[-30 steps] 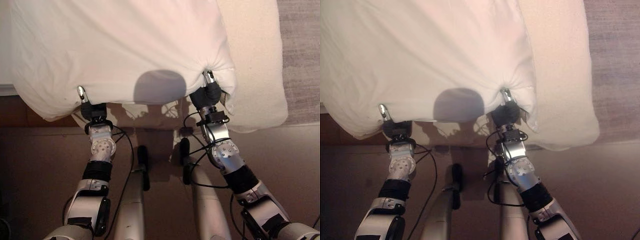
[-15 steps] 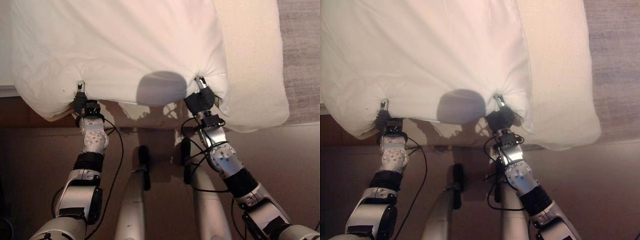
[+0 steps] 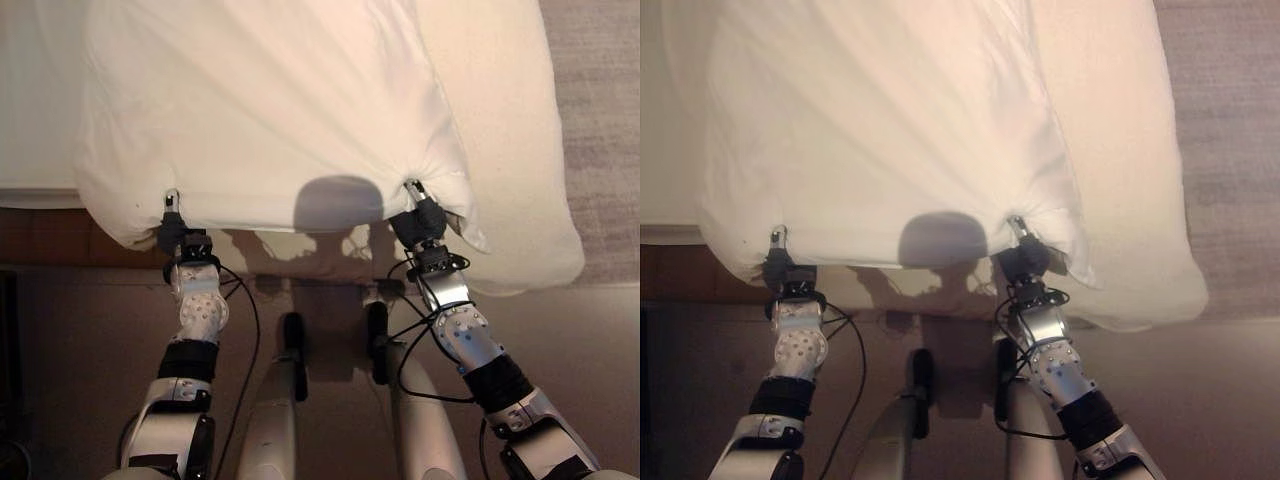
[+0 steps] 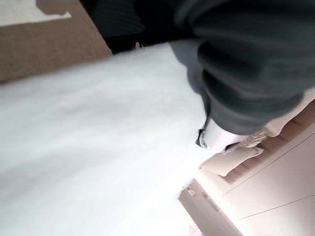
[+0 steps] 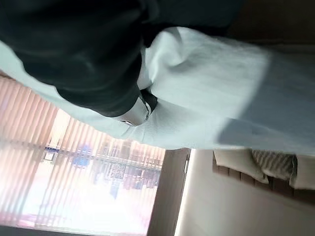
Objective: Make the bed
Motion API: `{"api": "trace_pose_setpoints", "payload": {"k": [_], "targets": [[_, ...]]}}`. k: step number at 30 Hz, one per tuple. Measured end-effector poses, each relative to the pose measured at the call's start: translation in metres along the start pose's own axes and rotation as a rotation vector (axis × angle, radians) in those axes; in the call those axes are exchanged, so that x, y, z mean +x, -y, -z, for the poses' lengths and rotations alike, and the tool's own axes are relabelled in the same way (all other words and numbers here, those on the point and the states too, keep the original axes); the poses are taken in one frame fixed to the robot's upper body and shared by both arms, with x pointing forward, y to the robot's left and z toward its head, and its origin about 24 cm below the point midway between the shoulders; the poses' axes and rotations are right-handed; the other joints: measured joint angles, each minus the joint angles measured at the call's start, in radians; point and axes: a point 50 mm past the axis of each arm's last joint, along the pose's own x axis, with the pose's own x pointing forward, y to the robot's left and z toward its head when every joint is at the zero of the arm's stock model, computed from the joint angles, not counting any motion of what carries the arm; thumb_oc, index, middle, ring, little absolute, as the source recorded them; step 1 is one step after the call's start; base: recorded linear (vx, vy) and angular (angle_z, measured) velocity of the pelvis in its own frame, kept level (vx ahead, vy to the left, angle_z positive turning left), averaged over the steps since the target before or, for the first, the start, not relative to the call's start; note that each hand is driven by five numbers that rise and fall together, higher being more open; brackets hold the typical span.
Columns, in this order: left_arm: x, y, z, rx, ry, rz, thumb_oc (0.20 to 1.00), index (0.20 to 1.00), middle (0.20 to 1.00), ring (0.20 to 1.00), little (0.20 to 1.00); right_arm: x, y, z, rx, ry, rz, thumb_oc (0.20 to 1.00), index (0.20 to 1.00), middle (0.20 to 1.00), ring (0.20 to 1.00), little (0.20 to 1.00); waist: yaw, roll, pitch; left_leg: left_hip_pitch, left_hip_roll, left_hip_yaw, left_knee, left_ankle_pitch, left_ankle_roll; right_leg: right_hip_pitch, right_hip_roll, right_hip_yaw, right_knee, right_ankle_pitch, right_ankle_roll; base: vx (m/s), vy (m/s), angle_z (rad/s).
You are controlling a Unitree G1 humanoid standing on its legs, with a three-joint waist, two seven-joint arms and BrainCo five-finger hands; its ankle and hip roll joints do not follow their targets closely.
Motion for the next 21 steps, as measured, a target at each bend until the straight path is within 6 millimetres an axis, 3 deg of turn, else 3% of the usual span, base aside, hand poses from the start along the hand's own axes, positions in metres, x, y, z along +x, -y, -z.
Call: {"api": "trace_pose_setpoints", "payload": {"k": [1,2,3,4,6,7,8,9,10,11,12,13,14,15,16,17,18,19,20,21], "targets": [[-0.001,0.001,0.000,-0.002,0.004,0.003,0.200,0.200,0.200,0.200,0.200,-0.002,0.006,-0.001,-0.030,0.004,0.041,0.200,0.200,0.200,0.200,0.200,-0.004,-0.010,0.005,-0.003,0.019,-0.014,0.014,-0.012,-0.003,0.008,-0.010,0.005,-0.001,-0.010,-0.019,0.06,0.340,0.22],[-0.001,0.004,-0.001,-0.003,0.011,0.016,0.200,0.200,0.200,0.200,0.200,-0.002,0.009,-0.001,-0.049,0.008,0.062,0.200,0.200,0.200,0.200,0.200,-0.009,-0.021,0.011,-0.013,0.033,-0.041,0.065,-0.045,-0.005,0.015,-0.011,0.006,-0.011,-0.005,-0.016,0.07,0.457,0.23],[-0.002,0.009,-0.002,0.013,0.021,0.044,0.200,0.200,0.200,0.200,0.200,-0.005,0.014,-0.002,-0.068,0.032,0.117,0.200,0.200,0.200,0.200,0.200,-0.006,-0.046,0.016,0.002,0.094,-0.111,0.018,-0.048,-0.015,0.032,-0.003,0.005,-0.032,0.009,-0.006,0.02,0.257,0.24],[-0.004,0.008,0.002,0.020,0.011,0.044,0.200,0.200,0.200,0.200,0.200,-0.008,0.019,-0.003,-0.079,0.045,0.149,0.200,0.200,0.200,0.200,0.200,-0.015,-0.048,0.019,0.029,0.148,-0.142,-0.070,-0.039,-0.024,0.045,0.001,0.020,-0.034,0.008,0.001,0.00,0.332,0.35],[-0.007,0.007,0.009,0.013,-0.005,0.035,0.200,0.200,0.200,0.200,0.200,-0.009,0.026,-0.002,-0.074,0.074,0.203,0.200,0.200,0.200,0.200,0.200,-0.031,-0.047,0.020,0.060,0.215,-0.167,-0.200,-0.024,-0.050,0.055,0.027,0.111,-0.039,0.009,0.049,-0.07,0.607,0.29],[-0.007,0.007,0.009,0.019,-0.005,0.037,0.200,0.200,0.200,0.200,0.200,-0.008,0.024,-0.002,-0.066,0.083,0.206,0.200,0.200,0.200,0.200,0.200,-0.030,-0.046,0.020,0.060,0.211,-0.174,-0.217,-0.022,-0.049,0.055,0.032,0.132,-0.048,0.016,0.064,-0.07,0.702,-0.11],[-0.007,0.007,0.007,0.031,0.000,0.052,0.200,0.200,0.200,0.200,0.200,-0.008,0.024,-0.002,-0.063,0.090,0.215,0.200,0.200,0.200,0.200,0.200,-0.019,-0.051,0.022,0.063,0.169,-0.216,-0.206,-0.015,-0.038,0.049,0.034,0.182,-0.067,0.032,0.095,-0.03,0.643,-0.38],[-0.008,0.008,0.006,0.030,0.001,0.070,0.200,0.200,0.200,0.200,0.200,-0.007,0.023,-0.004,-0.070,0.092,0.211,0.200,0.200,0.200,0.200,0.200,-0.017,-0.047,0.027,0.053,0.121,-0.165,-0.112,0.032,-0.036,0.035,-0.001,0.133,-0.055,0.042,0.113,0.05,0.713,-0.54],[-0.010,0.005,0.005,0.042,-0.002,0.075,0.200,0.200,0.200,0.200,0.200,-0.007,0.022,-0.003,-0.065,0.094,0.216,0.200,0.200,0.200,0.200,0.200,-0.007,-0.062,0.030,0.048,0.120,-0.175,-0.083,0.022,-0.077,0.028,-0.022,0.134,-0.051,0.041,0.119,0.03,0.534,-0.53],[-0.011,0.004,0.007,0.050,-0.013,0.085,0.200,0.200,0.200,0.200,0.200,-0.009,0.025,-0.003,-0.056,0.101,0.228,0.200,0.200,0.200,0.200,0.200,0.003,-0.073,0.031,0.038,0.081,-0.147,-0.039,0.002,-0.105,0.025,-0.059,0.130,-0.069,0.056,0.133,0.06,0.802,-0.38],[-0.016,0.000,0.013,0.062,-0.039,0.094,0.200,0.200,0.200,0.200,0.200,-0.010,0.027,-0.005,-0.044,0.123,0.243,0.200,0.200,0.200,0.200,0.200,0.001,-0.061,0.030,0.012,0.039,-0.120,0.011,-0.028,-0.022,0.051,-0.131,0.109,-0.138,0.093,0.134,0.01,0.779,-0.33],[-0.021,-0.007,0.014,0.073,-0.051,0.101,0.200,0.200,0.200,0.200,0.200,-0.017,0.034,-0.004,-0.046,0.117,0.275,0.200,0.200,0.200,0.200,0.200,-0.007,-0.055,0.028,-0.002,-0.017,-0.058,0.082,-0.052,0.008,0.089,-0.198,0.063,-0.253,0.175,0.129,0.01,0.972,-0.42],[-0.025,-0.009,0.013,0.077,-0.056,0.111,0.200,0.200,0.200,0.200,0.200,-0.019,0.035,-0.004,-0.048,0.116,0.272,0.200,0.200,0.200,0.200,0.200,-0.009,-0.040,0.025,-0.012,-0.006,-0.018,0.101,-0.077,0.025,0.111,-0.217,0.020,-0.306,0.181,0.096,-0.08,0.752,-0.74],[-0.029,-0.017,0.010,0.095,-0.058,0.114,0.200,0.200,0.200,0.200,0.200,-0.024,0.040,-0.001,-0.051,0.105,0.279,0.200,0.200,0.200,0.200,0.200,0.003,-0.026,0.024,-0.035,-0.029,0.012,0.164,-0.124,0.094,0.143,-0.238,-0.009,-0.380,0.164,0.001,-0.08,0.515,-0.74],[-0.030,-0.019,0.010,0.100,-0.063,0.116,0.200,0.200,0.200,0.200,0.200,-0.026,0.041,-0.001,-0.049,0.102,0.277,0.200,0.200,0.200,0.200,0.200,0.004,-0.018,0.022,-0.035,-0.015,0.013,0.165,-0.115,0.069,0.138,-0.252,0.010,-0.367,0.152,0.038,-0.07,0.430,-0.49],[-0.032,-0.015,0.014,0.084,-0.074,0.131,0.200,0.200,0.200,0.200,0.200,-0.033,0.045,0.000,-0.046,0.099,0.287,0.200,0.200,0.200,0.200,0.200,-0.014,-0.020,0.021,-0.035,-0.037,0.036,0.167,-0.118,0.098,0.129,-0.239,0.006,-0.316,0.153,0.079,-0.05,0.211,-0.27],[-0.035,-0.018,0.012,0.080,-0.066,0.126,0.200,0.200,0.200,0.200,0.200,-0.040,0.047,0.006,-0.011,0.094,0.299,0.200,0.200,0.200,0.200,0.200,0.006,-0.030,0.012,-0.031,-0.043,0.030,0.135,-0.102,0.103,0.113,-0.180,0.013,-0.227,0.113,0.142,-0.07,0.285,-0.24],[-0.036,-0.019,0.009,0.081,-0.061,0.126,0.200,0.200,0.200,0.200,0.200,-0.041,0.047,0.010,0.014,0.092,0.298,0.200,0.200,0.200,0.200,0.200,0.008,-0.037,0.008,-0.025,-0.044,0.037,0.101,-0.075,0.110,0.117,-0.090,0.020,-0.174,0.069,0.157,-0.09,0.214,-0.23],[-0.037,-0.019,0.008,0.080,-0.059,0.126,0.200,0.200,0.200,0.200,0.200,-0.041,0.046,0.010,0.015,0.092,0.292,0.200,0.200,0.200,0.200,0.200,0.007,-0.039,0.007,-0.022,-0.050,0.036,0.079,-0.061,0.115,0.117,-0.055,0.020,-0.166,0.034,0.119,-0.07,0.166,-0.08],[-0.038,-0.019,0.006,0.086,-0.059,0.134,0.200,0.200,0.200,0.200,0.200,-0.039,0.046,0.008,0.006,0.091,0.275,0.200,0.200,0.200,0.200,0.200,-0.004,-0.036,0.009,-0.014,-0.068,0.043,0.023,-0.027,0.130,0.112,0.007,0.019,-0.165,0.026,0.108,-0.07,0.124,-0.01]]}}
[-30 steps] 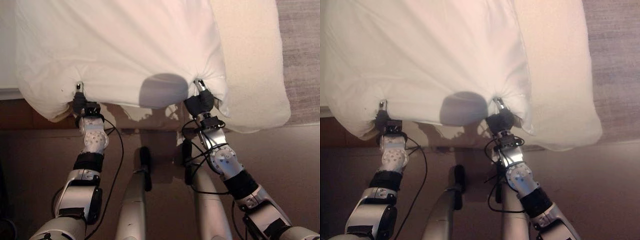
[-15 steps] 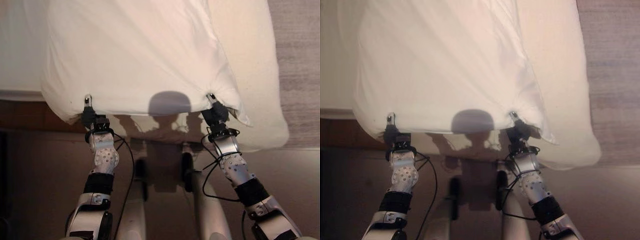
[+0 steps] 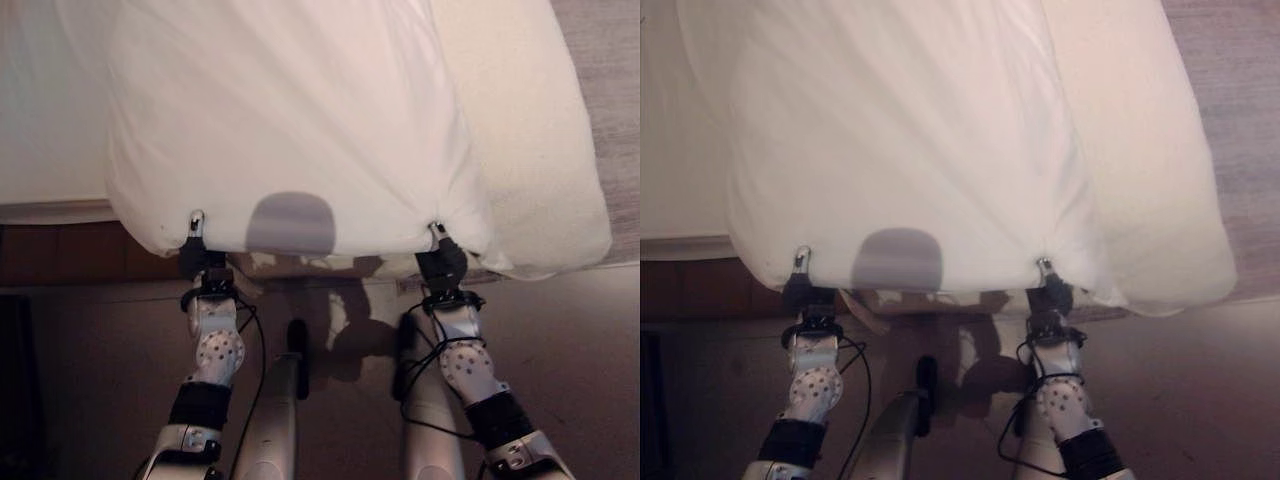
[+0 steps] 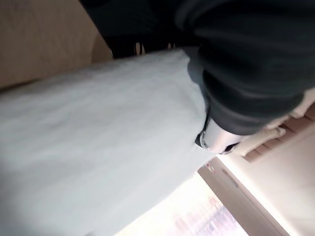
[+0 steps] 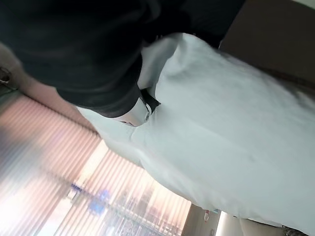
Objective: Make the bed
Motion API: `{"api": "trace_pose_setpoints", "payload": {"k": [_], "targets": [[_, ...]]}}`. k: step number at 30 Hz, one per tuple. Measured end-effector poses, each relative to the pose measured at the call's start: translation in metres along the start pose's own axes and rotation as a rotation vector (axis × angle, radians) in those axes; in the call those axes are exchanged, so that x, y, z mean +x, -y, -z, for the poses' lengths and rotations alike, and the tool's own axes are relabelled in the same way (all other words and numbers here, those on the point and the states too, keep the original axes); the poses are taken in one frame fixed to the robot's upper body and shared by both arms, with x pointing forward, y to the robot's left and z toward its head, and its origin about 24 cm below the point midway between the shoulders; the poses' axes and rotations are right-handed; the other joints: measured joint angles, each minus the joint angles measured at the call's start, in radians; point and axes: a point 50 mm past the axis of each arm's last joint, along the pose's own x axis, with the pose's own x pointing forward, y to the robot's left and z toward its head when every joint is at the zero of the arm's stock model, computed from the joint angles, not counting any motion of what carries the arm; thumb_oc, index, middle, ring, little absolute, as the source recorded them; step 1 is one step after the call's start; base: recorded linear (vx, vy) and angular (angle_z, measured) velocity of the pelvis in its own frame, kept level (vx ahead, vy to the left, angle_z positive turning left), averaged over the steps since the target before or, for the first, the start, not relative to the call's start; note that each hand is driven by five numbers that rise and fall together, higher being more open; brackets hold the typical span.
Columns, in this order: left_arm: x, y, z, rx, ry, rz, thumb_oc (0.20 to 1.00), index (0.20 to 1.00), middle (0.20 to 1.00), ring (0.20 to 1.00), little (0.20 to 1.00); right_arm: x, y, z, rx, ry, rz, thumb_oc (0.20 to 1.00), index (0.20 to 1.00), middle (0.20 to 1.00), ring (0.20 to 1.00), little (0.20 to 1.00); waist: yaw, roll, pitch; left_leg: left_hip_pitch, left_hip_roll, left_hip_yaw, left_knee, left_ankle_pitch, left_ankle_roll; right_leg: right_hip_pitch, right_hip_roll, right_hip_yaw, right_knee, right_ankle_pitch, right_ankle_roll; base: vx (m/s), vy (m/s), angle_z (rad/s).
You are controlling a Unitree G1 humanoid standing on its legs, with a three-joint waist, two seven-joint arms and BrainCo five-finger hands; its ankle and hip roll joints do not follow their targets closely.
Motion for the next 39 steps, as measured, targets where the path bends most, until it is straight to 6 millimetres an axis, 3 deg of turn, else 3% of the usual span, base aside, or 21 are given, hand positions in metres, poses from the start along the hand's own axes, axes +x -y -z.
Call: {"api": "trace_pose_setpoints", "payload": {"k": [3,5,6,10,16,17,18,21,22,26,28,29,31,32,34,35,36,37,38,39], "targets": [[-0.003,-0.002,0.002,0.007,-0.013,-0.006,0.200,0.200,0.200,0.200,0.200,-0.001,0.004,-0.001,-0.016,-0.006,0.002,0.200,0.200,0.200,0.200,0.200,0.002,-0.007,0.002,0.052,-0.024,0.022,-0.076,0.036,0.018,0.000,0.031,-0.021,0.032,-0.015,0.012,-0.03,0.066,-0.10],[-0.005,-0.001,0.003,0.011,-0.027,-0.003,0.200,0.200,0.200,0.200,0.200,-0.002,0.009,-0.001,-0.023,-0.011,0.010,0.200,0.200,0.200,0.200,0.200,-0.003,-0.016,-0.003,0.089,-0.045,0.014,-0.110,0.046,0.019,0.019,0.070,0.017,0.046,-0.044,0.003,0.00,0.010,0.16],[-0.006,0.001,0.001,0.013,-0.026,0.010,0.200,0.200,0.200,0.200,0.200,-0.002,0.009,-0.002,-0.028,-0.010,0.007,0.200,0.200,0.200,0.200,0.200,-0.021,-0.018,-0.005,0.098,-0.058,0.004,-0.121,0.053,0.015,0.028,0.086,0.066,0.052,-0.055,-0.042,-0.01,-0.003,0.27],[-0.012,-0.002,0.004,0.009,-0.041,-0.002,0.200,0.200,0.200,0.200,0.200,-0.002,0.017,-0.001,-0.042,-0.018,0.034,0.200,0.200,0.200,0.200,0.200,-0.017,-0.018,-0.007,0.106,-0.053,-0.007,-0.154,0.073,0.004,0.032,0.089,0.053,0.039,-0.038,-0.074,-0.04,-0.076,0.08],[-0.017,0.002,0.018,-0.032,-0.077,-0.026,0.200,0.200,0.200,0.200,0.200,0.004,0.023,-0.010,-0.063,-0.002,0.051,0.200,0.200,0.200,0.200,0.200,0.003,0.000,-0.015,0.102,-0.057,-0.070,-0.131,0.068,-0.036,0.024,0.086,0.044,0.074,-0.058,-0.105,-0.02,-0.010,0.08],[-0.012,0.009,0.019,-0.032,-0.084,-0.007,0.200,0.200,0.200,0.200,0.200,0.006,0.022,-0.012,-0.052,0.009,0.047,0.200,0.200,0.200,0.200,0.200,0.000,-0.018,-0.017,0.048,-0.067,-0.068,-0.078,0.088,-0.095,0.014,0.044,0.062,0.059,-0.046,-0.154,0.02,0.031,0.34],[-0.011,0.011,0.019,-0.034,-0.083,0.000,0.200,0.200,0.200,0.200,0.200,0.006,0.023,-0.013,-0.046,0.012,0.047,0.200,0.200,0.200,0.200,0.200,0.001,-0.022,-0.020,0.030,-0.055,-0.062,-0.065,0.087,-0.089,0.013,0.034,0.061,0.048,-0.034,-0.150,0.02,0.058,0.30],[-0.011,0.011,0.018,-0.030,-0.080,0.000,0.200,0.200,0.200,0.200,0.200,0.006,0.023,-0.014,-0.049,0.012,0.034,0.200,0.200,0.200,0.200,0.200,0.005,-0.009,-0.027,0.046,0.079,-0.160,-0.117,0.063,-0.115,0.017,0.024,0.054,0.038,-0.021,-0.150,0.04,0.147,0.09],[-0.011,0.011,0.019,-0.028,-0.081,-0.003,0.200,0.200,0.200,0.200,0.200,0.005,0.024,-0.015,-0.051,0.012,0.037,0.200,0.200,0.200,0.200,0.200,0.004,-0.006,-0.028,0.063,0.144,-0.175,-0.148,0.064,-0.116,0.015,0.025,0.047,0.042,-0.022,-0.147,0.08,0.279,0.03],[-0.012,0.009,0.022,-0.023,-0.096,-0.004,0.200,0.200,0.200,0.200,0.200,0.004,0.028,-0.015,-0.038,0.016,0.054,0.200,0.200,0.200,0.200,0.200,0.008,0.002,-0.033,0.104,0.242,-0.228,-0.292,0.060,-0.126,0.012,0.035,0.044,0.045,-0.021,-0.112,0.07,0.407,0.01],[-0.014,0.003,0.024,-0.017,-0.106,-0.031,0.200,0.200,0.200,0.200,0.200,0.004,0.027,-0.014,-0.022,0.021,0.051,0.200,0.200,0.200,0.200,0.200,0.009,0.022,-0.043,0.121,0.243,-0.202,-0.295,0.072,-0.104,-0.003,0.043,0.058,0.057,-0.019,-0.076,-0.01,0.580,-0.39],[-0.017,-0.003,0.029,-0.008,-0.124,-0.056,0.200,0.200,0.200,0.200,0.200,0.002,0.030,-0.014,-0.017,0.029,0.058,0.200,0.200,0.200,0.200,0.200,0.009,0.044,-0.061,0.117,0.225,-0.212,-0.284,0.117,-0.136,-0.026,0.026,0.060,0.076,-0.023,-0.048,-0.02,0.540,-0.33],[-0.015,0.005,0.040,-0.018,-0.157,-0.041,0.200,0.200,0.200,0.200,0.200,0.001,0.034,-0.022,0.002,0.061,0.079,0.200,0.200,0.200,0.200,0.200,-0.002,0.045,-0.062,0.046,0.158,-0.171,-0.187,0.105,-0.185,-0.044,-0.055,0.074,0.065,-0.010,0.015,0.07,0.752,0.12],[-0.015,0.007,0.042,-0.020,-0.164,-0.037,0.200,0.200,0.200,0.200,0.200,-0.004,0.041,-0.023,0.003,0.065,0.106,0.200,0.200,0.200,0.200,0.200,-0.007,0.045,-0.062,0.033,0.129,-0.147,-0.165,0.108,-0.191,-0.039,-0.083,0.073,0.060,-0.013,0.031,0.12,0.754,0.61],[-0.020,0.005,0.066,-0.036,-0.240,-0.072,0.200,0.200,0.200,0.200,0.200,-0.014,0.055,-0.032,0.000,0.105,0.162,0.200,0.200,0.200,0.200,0.200,-0.042,0.069,-0.071,0.001,0.043,-0.113,-0.055,0.066,-0.116,0.044,-0.203,0.054,-0.016,0.016,0.079,0.13,0.701,0.78],[-0.020,0.005,0.067,-0.037,-0.240,-0.073,0.200,0.200,0.200,0.200,0.200,-0.018,0.059,-0.030,0.005,0.101,0.181,0.200,0.200,0.200,0.200,0.200,-0.049,0.069,-0.072,0.006,0.034,-0.090,-0.053,0.065,-0.100,0.062,-0.220,0.060,-0.045,0.021,0.081,0.09,0.712,0.08],[-0.023,-0.007,0.062,-0.002,-0.237,-0.092,0.200,0.200,0.200,0.200,0.200,-0.019,0.059,-0.025,0.005,0.083,0.176,0.200,0.200,0.200,0.200,0.200,-0.032,0.061,-0.081,0.003,0.016,-0.026,-0.001,0.016,-0.062,0.079,-0.227,0.031,-0.145,0.124,0.058,0.04,0.572,-0.66],[-0.022,-0.011,0.057,0.017,-0.233,-0.089,0.200,0.200,0.200,0.200,0.200,-0.017,0.056,-0.023,0.012,0.073,0.169,0.200,0.200,0.200,0.200,0.200,-0.007,0.058,-0.082,0.005,0.030,0.015,0.000,-0.002,-0.045,0.092,-0.227,-0.014,-0.188,0.180,0.016,0.01,0.529,-1.23],[-0.026,-0.020,0.055,0.025,-0.232,-0.112,0.200,0.200,0.200,0.200,0.200,-0.017,0.054,-0.019,0.009,0.051,0.157,0.200,0.200,0.200,0.200,0.200,0.002,0.057,-0.085,0.018,0.037,0.062,-0.008,0.000,-0.026,0.111,-0.215,-0.037,-0.223,0.196,-0.009,0.02,0.460,-1.09],[-0.026,-0.023,0.053,0.034,-0.228,-0.119,0.200,0.200,0.200,0.200,0.200,-0.017,0.054,-0.018,0.010,0.045,0.152,0.200,0.200,0.200,0.200,0.200,0.005,0.057,-0.086,0.028,0.023,0.073,-0.023,-0.001,-0.011,0.115,-0.204,-0.048,-0.219,0.189,0.002,0.01,0.416,-0.88]]}}
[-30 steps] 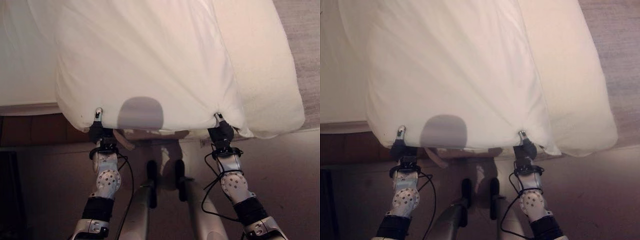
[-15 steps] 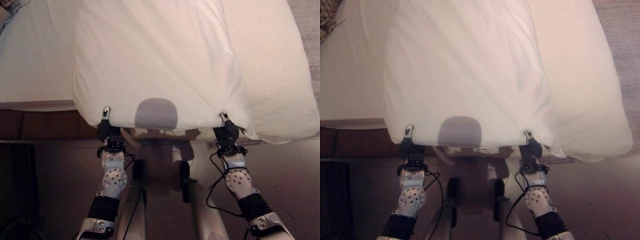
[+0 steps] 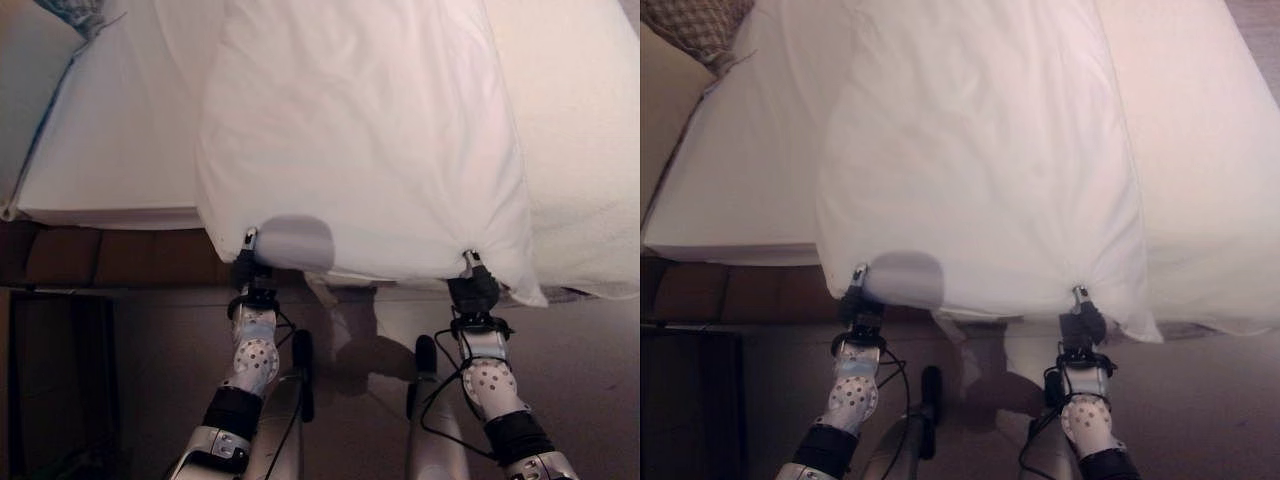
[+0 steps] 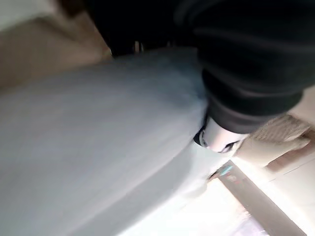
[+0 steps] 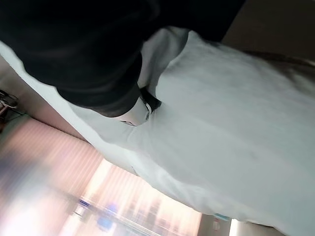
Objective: Make the bed
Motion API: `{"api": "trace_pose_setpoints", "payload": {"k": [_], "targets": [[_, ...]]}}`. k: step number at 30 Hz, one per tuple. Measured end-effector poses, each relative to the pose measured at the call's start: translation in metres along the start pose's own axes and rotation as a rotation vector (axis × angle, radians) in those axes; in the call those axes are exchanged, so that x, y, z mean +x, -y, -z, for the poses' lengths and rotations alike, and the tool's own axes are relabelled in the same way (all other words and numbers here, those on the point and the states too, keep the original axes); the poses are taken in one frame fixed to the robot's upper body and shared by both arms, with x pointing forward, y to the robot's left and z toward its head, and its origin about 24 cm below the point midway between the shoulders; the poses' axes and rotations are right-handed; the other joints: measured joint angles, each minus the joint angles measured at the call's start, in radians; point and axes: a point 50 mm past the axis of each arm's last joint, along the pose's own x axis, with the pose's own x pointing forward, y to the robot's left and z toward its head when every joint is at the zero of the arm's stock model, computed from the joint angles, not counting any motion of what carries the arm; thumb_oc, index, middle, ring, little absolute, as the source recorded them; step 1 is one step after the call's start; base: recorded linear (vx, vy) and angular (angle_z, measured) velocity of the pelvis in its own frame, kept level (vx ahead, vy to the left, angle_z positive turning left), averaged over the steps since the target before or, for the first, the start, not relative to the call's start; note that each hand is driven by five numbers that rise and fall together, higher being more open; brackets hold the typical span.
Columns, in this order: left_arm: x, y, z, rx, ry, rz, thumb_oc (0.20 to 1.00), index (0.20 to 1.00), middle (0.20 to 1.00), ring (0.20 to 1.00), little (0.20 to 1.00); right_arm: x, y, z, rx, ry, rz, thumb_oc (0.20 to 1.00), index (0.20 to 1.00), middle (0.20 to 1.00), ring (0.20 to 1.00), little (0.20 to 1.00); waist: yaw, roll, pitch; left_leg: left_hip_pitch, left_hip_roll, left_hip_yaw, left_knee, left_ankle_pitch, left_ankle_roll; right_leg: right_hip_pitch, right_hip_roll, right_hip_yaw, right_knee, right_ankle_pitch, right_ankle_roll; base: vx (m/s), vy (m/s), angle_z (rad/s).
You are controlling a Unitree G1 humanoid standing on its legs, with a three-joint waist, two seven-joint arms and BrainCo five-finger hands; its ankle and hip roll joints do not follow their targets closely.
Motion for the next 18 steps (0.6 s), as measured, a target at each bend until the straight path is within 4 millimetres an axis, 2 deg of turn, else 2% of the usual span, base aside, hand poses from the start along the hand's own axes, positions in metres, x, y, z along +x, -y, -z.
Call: {"api": "trace_pose_setpoints", "payload": {"k": [1,2,3,6,10,11,14,15,16,17,18], "targets": [[-0.001,-0.003,-0.001,0.001,0.001,-0.011,0.200,0.200,0.200,0.200,0.200,-0.001,0.001,0.003,0.000,-0.006,0.006,0.200,0.200,0.200,0.200,0.200,-0.009,-0.010,-0.004,0.024,-0.016,0.013,-0.032,0.018,0.014,0.005,0.036,-0.021,0.008,-0.037,0.036,0.02,0.360,-0.46],[-0.001,-0.003,-0.001,0.001,0.002,-0.011,0.200,0.200,0.200,0.200,0.200,-0.001,0.001,0.003,-0.003,-0.007,0.005,0.200,0.200,0.200,0.200,0.200,-0.014,-0.012,-0.005,0.029,-0.027,0.022,-0.040,0.018,0.023,0.007,0.054,-0.031,0.011,-0.051,0.054,0.01,0.306,-0.34],[-0.004,-0.007,-0.002,0.004,0.004,-0.019,0.200,0.200,0.200,0.200,0.200,-0.001,0.000,0.004,-0.001,-0.008,0.003,0.200,0.200,0.200,0.200,0.200,-0.028,-0.013,-0.005,0.050,-0.031,0.028,-0.073,0.033,0.035,0.003,0.090,-0.012,0.019,-0.073,0.057,0.01,0.247,-0.31],[-0.008,-0.009,-0.006,0.006,0.021,-0.030,0.200,0.200,0.200,0.200,0.200,-0.001,0.001,0.010,0.007,-0.023,0.008,0.200,0.200,0.200,0.200,0.200,-0.051,-0.039,-0.015,0.108,-0.049,0.068,-0.173,0.061,0.056,-0.009,0.152,0.010,0.025,-0.074,0.032,0.00,0.133,-0.32],[-0.010,-0.014,-0.007,0.010,0.022,-0.050,0.200,0.200,0.200,0.200,0.200,-0.002,0.002,0.014,0.004,-0.038,0.010,0.200,0.200,0.200,0.200,0.200,-0.051,-0.069,-0.025,0.127,-0.058,0.079,-0.209,0.072,0.060,-0.012,0.176,0.062,0.016,-0.083,0.029,0.03,0.017,-0.11],[-0.011,-0.013,-0.005,0.009,0.016,-0.055,0.200,0.200,0.200,0.200,0.200,-0.003,0.004,0.014,0.002,-0.040,0.017,0.200,0.200,0.200,0.200,0.200,-0.055,-0.069,-0.025,0.129,-0.059,0.072,-0.211,0.071,0.058,-0.011,0.200,0.111,0.025,-0.098,0.007,0.05,-0.059,0.07],[-0.011,-0.015,-0.004,0.011,0.012,-0.069,0.200,0.200,0.200,0.200,0.200,-0.004,0.013,0.016,-0.009,-0.052,0.058,0.200,0.200,0.200,0.200,0.200,-0.054,-0.067,-0.024,0.132,-0.055,0.034,-0.203,0.069,0.039,-0.005,0.210,0.123,0.054,-0.120,-0.008,0.03,-0.129,0.10],[-0.011,-0.014,-0.004,0.009,0.011,-0.069,0.200,0.200,0.200,0.200,0.200,-0.005,0.014,0.017,-0.009,-0.054,0.066,0.200,0.200,0.200,0.200,0.200,-0.055,-0.067,-0.024,0.132,-0.054,0.031,-0.199,0.068,0.036,-0.006,0.210,0.114,0.062,-0.126,-0.014,-0.01,-0.203,0.21],[-0.012,-0.015,-0.003,0.011,0.009,-0.077,0.200,0.200,0.200,0.200,0.200,-0.004,0.018,0.019,-0.016,-0.061,0.084,0.200,0.200,0.200,0.200,0.200,-0.054,-0.066,-0.022,0.121,-0.045,0.031,-0.156,0.060,0.011,-0.010,0.208,0.085,0.101,-0.143,-0.026,0.00,-0.196,0.25],[-0.012,-0.017,-0.002,0.013,0.002,-0.084,0.200,0.200,0.200,0.200,0.200,-0.005,0.021,0.019,-0.021,-0.064,0.098,0.200,0.200,0.200,0.200,0.200,-0.049,-0.065,-0.021,0.104,-0.042,0.031,-0.105,0.055,0.001,-0.009,0.205,0.063,0.129,-0.161,-0.036,0.00,-0.156,0.49],[-0.012,-0.018,0.000,0.015,-0.008,-0.092,0.200,0.200,0.200,0.200,0.200,-0.005,0.025,0.019,-0.024,-0.066,0.117,0.200,0.200,0.200,0.200,0.200,-0.049,-0.063,-0.018,0.068,-0.036,0.034,-0.002,0.052,-0.020,-0.010,0.200,0.029,0.177,-0.201,-0.061,0.04,-0.105,0.53]]}}
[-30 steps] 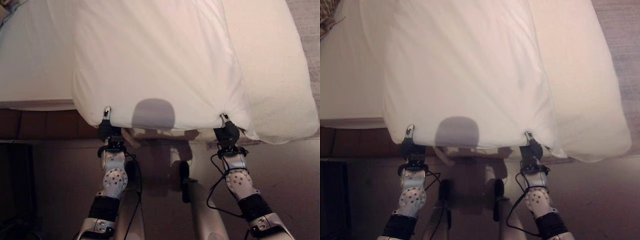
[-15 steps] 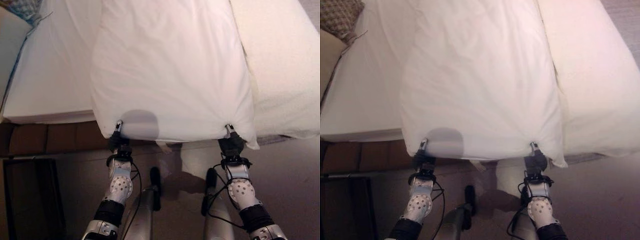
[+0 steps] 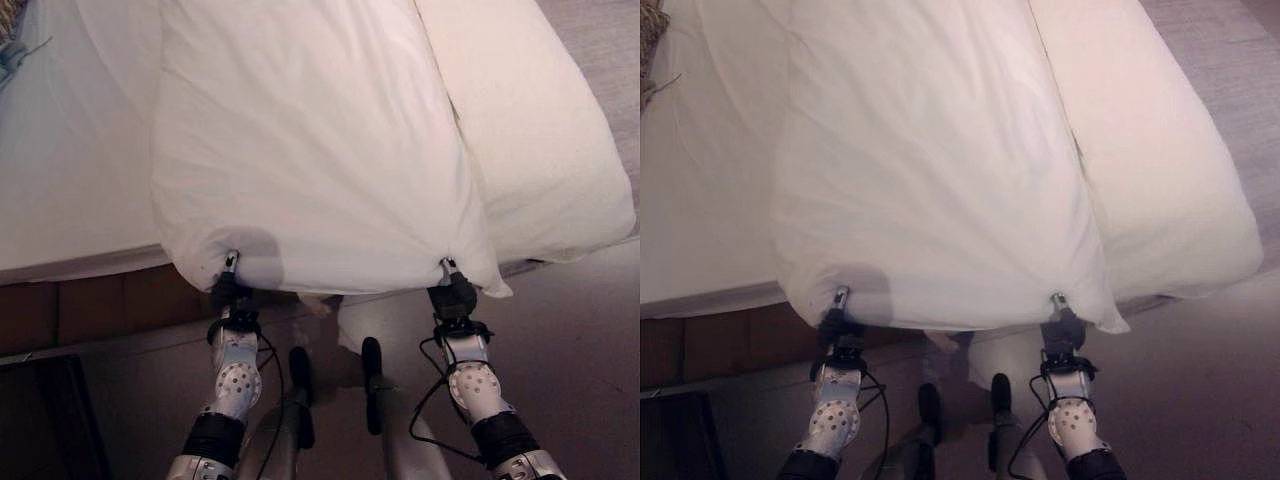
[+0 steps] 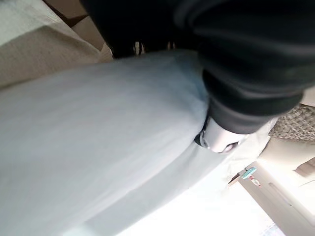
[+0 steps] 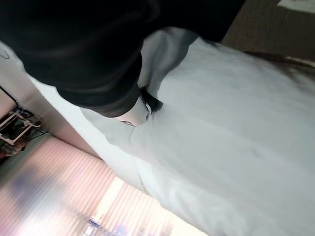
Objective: Make the bed
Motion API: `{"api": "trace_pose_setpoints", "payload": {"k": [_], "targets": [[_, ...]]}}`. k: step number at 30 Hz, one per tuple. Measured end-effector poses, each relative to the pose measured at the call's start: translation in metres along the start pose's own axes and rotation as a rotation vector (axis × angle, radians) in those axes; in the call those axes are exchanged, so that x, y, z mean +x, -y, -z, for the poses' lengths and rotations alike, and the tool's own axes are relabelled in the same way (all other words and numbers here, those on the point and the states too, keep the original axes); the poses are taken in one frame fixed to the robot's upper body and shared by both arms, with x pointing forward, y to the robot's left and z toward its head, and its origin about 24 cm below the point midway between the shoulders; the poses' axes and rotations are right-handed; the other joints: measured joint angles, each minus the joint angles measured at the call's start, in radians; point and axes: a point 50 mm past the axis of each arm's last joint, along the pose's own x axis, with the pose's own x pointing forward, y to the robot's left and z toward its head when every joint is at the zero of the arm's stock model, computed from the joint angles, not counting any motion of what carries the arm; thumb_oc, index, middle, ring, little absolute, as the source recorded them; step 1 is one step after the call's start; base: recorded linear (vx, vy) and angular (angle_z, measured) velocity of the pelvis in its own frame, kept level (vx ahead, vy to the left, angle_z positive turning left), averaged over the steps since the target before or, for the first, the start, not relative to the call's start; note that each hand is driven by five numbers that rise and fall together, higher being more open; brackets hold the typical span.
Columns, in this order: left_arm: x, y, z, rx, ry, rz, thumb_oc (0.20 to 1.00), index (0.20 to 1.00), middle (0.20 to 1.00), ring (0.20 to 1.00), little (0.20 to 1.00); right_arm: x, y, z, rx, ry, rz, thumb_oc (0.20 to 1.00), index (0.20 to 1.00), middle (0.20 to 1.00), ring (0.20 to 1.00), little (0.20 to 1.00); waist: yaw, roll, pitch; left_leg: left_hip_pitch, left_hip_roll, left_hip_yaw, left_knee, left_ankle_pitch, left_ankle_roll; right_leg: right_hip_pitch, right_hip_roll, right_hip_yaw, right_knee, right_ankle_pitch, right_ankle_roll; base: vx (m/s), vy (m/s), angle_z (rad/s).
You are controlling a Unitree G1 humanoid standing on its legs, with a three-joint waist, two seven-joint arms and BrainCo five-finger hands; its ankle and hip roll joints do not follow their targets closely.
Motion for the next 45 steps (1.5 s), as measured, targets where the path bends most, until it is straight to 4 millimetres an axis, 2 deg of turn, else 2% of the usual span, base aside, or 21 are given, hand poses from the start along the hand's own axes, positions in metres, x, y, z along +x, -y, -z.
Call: {"api": "trace_pose_setpoints", "payload": {"k": [1,2,3,5,6,7,9,12,14,15,16,17,18,20,24,25,26,28,29,36,45], "targets": [[0.001,0.003,0.001,-0.003,-0.005,0.005,0.200,0.200,0.200,0.200,0.200,0.000,0.001,-0.001,-0.001,0.002,0.005,0.200,0.200,0.200,0.200,0.200,-0.006,0.000,0.003,-0.018,0.001,0.002,0.048,0.006,-0.024,0.003,-0.008,-0.005,0.014,-0.010,-0.008,0.06,-0.070,0.54],[0.001,0.003,0.003,-0.003,-0.010,-0.002,0.200,0.200,0.200,0.200,0.200,0.001,0.002,-0.001,-0.006,0.003,0.015,0.200,0.200,0.200,0.200,0.200,0.004,-0.001,0.003,-0.027,0.003,-0.010,0.056,0.049,-0.081,0.007,-0.025,-0.005,0.020,-0.018,-0.018,0.08,-0.020,0.35],[0.002,0.004,0.003,-0.004,-0.009,-0.002,0.200,0.200,0.200,0.200,0.200,0.001,0.002,-0.002,-0.010,0.004,0.015,0.200,0.200,0.200,0.200,0.200,0.003,-0.001,0.003,-0.027,-0.002,-0.012,0.041,0.074,-0.099,0.004,-0.020,-0.012,0.020,-0.020,-0.016,0.09,0.047,0.32],[0.006,0.009,-0.003,-0.003,0.012,-0.003,0.200,0.200,0.200,0.200,0.200,0.007,-0.005,0.001,-0.003,0.001,0.001,0.200,0.200,0.200,0.200,0.200,0.002,-0.016,0.011,-0.048,0.036,-0.062,0.012,0.038,-0.057,-0.008,-0.024,-0.004,-0.015,0.000,-0.059,0.08,0.107,0.05],[0.007,0.009,-0.003,-0.007,0.017,-0.010,0.200,0.200,0.200,0.200,0.200,0.007,-0.006,0.001,-0.015,0.002,-0.004,0.200,0.200,0.200,0.200,0.200,-0.001,-0.014,0.010,-0.040,0.053,-0.103,-0.029,0.034,-0.064,-0.009,-0.012,-0.008,-0.027,0.007,-0.063,0.05,0.154,-0.13],[0.009,0.013,-0.003,-0.016,0.022,-0.013,0.200,0.200,0.200,0.200,0.200,0.009,-0.008,-0.001,-0.037,0.006,-0.014,0.200,0.200,0.200,0.200,0.200,-0.003,-0.013,0.009,-0.027,0.118,-0.145,-0.110,0.030,-0.070,-0.026,0.009,-0.014,-0.031,0.015,-0.073,0.04,0.201,-0.08],[0.010,0.016,-0.002,-0.006,0.030,-0.016,0.200,0.200,0.200,0.200,0.200,0.011,-0.010,-0.003,-0.051,0.011,-0.021,0.200,0.200,0.200,0.200,0.200,-0.002,-0.012,0.012,-0.025,0.200,-0.173,-0.200,0.035,-0.081,-0.045,0.033,-0.026,-0.032,0.027,-0.075,0.07,0.274,-0.05],[0.011,0.016,0.002,0.006,0.023,-0.038,0.200,0.200,0.200,0.200,0.200,0.011,-0.007,-0.007,-0.089,0.011,-0.015,0.200,0.200,0.200,0.200,0.200,-0.002,-0.007,0.015,-0.024,0.242,-0.170,-0.287,0.037,-0.084,-0.049,0.041,-0.058,-0.037,0.035,-0.077,0.01,0.394,0.09],[0.011,0.016,0.004,-0.003,0.030,-0.062,0.200,0.200,0.200,0.200,0.200,0.013,-0.004,-0.006,-0.126,0.000,-0.010,0.200,0.200,0.200,0.200,0.200,0.004,0.005,0.021,-0.020,0.217,-0.170,-0.288,0.041,-0.080,-0.056,0.039,-0.062,-0.034,0.033,-0.054,0.02,0.500,-0.03],[0.013,0.018,0.008,-0.009,0.027,-0.089,0.200,0.200,0.200,0.200,0.200,0.014,0.000,-0.005,-0.143,-0.005,0.004,0.200,0.200,0.200,0.200,0.200,0.010,0.029,0.035,-0.023,0.180,-0.181,-0.281,0.073,-0.073,-0.060,0.028,-0.066,-0.028,0.031,-0.028,0.08,0.530,-0.01],[0.015,0.020,0.011,-0.009,0.020,-0.101,0.200,0.200,0.200,0.200,0.200,0.015,0.004,-0.005,-0.152,-0.010,0.024,0.200,0.200,0.200,0.200,0.200,0.018,0.032,0.037,-0.031,0.173,-0.174,-0.270,0.101,-0.076,-0.068,0.018,-0.064,-0.019,0.027,-0.015,0.11,0.572,0.11],[0.015,0.021,0.017,-0.005,0.009,-0.127,0.200,0.200,0.200,0.200,0.200,0.014,0.011,-0.004,-0.161,-0.018,0.059,0.200,0.200,0.200,0.200,0.200,0.024,0.039,0.041,-0.051,0.138,-0.156,-0.231,0.123,-0.098,-0.075,-0.024,-0.060,-0.001,0.015,0.015,0.12,0.520,0.17],[0.015,0.020,0.020,0.000,0.001,-0.137,0.200,0.200,0.200,0.200,0.200,0.014,0.014,-0.004,-0.164,-0.019,0.075,0.200,0.200,0.200,0.200,0.200,0.028,0.039,0.041,-0.048,0.130,-0.147,-0.230,0.119,-0.086,-0.074,-0.038,-0.054,0.005,0.011,0.027,0.09,0.499,0.27],[0.012,0.011,0.025,0.023,-0.004,-0.188,0.200,0.200,0.200,0.200,0.200,0.014,0.020,-0.001,-0.204,-0.033,0.107,0.200,0.200,0.200,0.200,0.200,0.046,0.040,0.041,-0.038,0.065,-0.095,-0.220,0.105,-0.035,-0.060,-0.107,-0.041,-0.025,0.031,0.079,0.05,0.343,-0.01],[0.018,0.005,0.025,0.090,0.004,-0.228,0.200,0.200,0.200,0.200,0.200,0.021,0.020,0.006,-0.316,-0.076,0.108,0.200,0.200,0.200,0.200,0.200,0.052,0.053,0.050,-0.031,0.019,-0.074,-0.228,0.100,0.005,-0.015,-0.138,-0.057,-0.112,0.080,0.101,0.03,0.102,-0.07],[0.024,0.006,0.027,0.114,0.006,-0.244,0.200,0.200,0.200,0.200,0.200,0.024,0.021,0.010,-0.364,-0.102,0.115,0.200,0.200,0.200,0.200,0.200,0.050,0.057,0.052,-0.021,0.013,-0.104,-0.235,0.102,0.009,-0.026,-0.124,-0.011,-0.087,0.075,0.104,0.01,0.038,0.18],[0.034,0.003,0.028,0.138,0.003,-0.309,0.200,0.200,0.200,0.200,0.200,0.032,0.019,0.009,-0.497,-0.135,0.102,0.200,0.200,0.200,0.200,0.200,0.048,0.076,0.064,-0.018,0.022,-0.150,-0.239,0.106,0.003,-0.064,-0.092,0.083,-0.030,0.029,0.127,-0.01,-0.064,0.13],[0.036,0.007,0.028,0.139,0.006,-0.298,0.200,0.200,0.200,0.200,0.200,0.034,0.015,0.008,-0.541,-0.131,0.080,0.200,0.200,0.200,0.200,0.200,0.050,0.065,0.066,-0.022,0.001,-0.153,-0.236,0.109,-0.002,-0.057,-0.083,0.098,-0.112,0.066,0.124,-0.05,-0.123,0.32],[0.035,0.008,0.029,0.130,0.007,-0.300,0.200,0.200,0.200,0.200,0.200,0.034,0.016,0.009,-0.545,-0.133,0.081,0.200,0.200,0.200,0.200,0.200,0.043,0.075,0.071,-0.028,0.001,-0.161,-0.232,0.112,-0.006,-0.054,-0.082,0.097,-0.113,0.082,0.120,-0.02,-0.110,0.35],[0.039,-0.017,0.041,0.180,-0.058,-0.472,0.200,0.200,0.200,0.200,0.200,0.033,0.038,0.016,-0.632,-0.183,0.204,0.200,0.200,0.200,0.200,0.200,0.021,0.083,0.072,-0.034,0.080,-0.171,-0.284,0.140,-0.060,-0.055,-0.014,0.019,-0.136,0.097,0.060,0.01,-0.056,0.04],[0.036,-0.037,0.054,0.259,-0.216,-0.601,0.200,0.200,0.200,0.200,0.200,0.026,0.065,0.016,-0.667,-0.269,0.378,0.200,0.200,0.200,0.200,0.200,0.023,0.100,0.017,-0.025,0.086,-0.171,-0.307,0.144,-0.066,-0.051,-0.018,-0.012,-0.139,0.090,0.049,0.03,-0.008,0.03]]}}
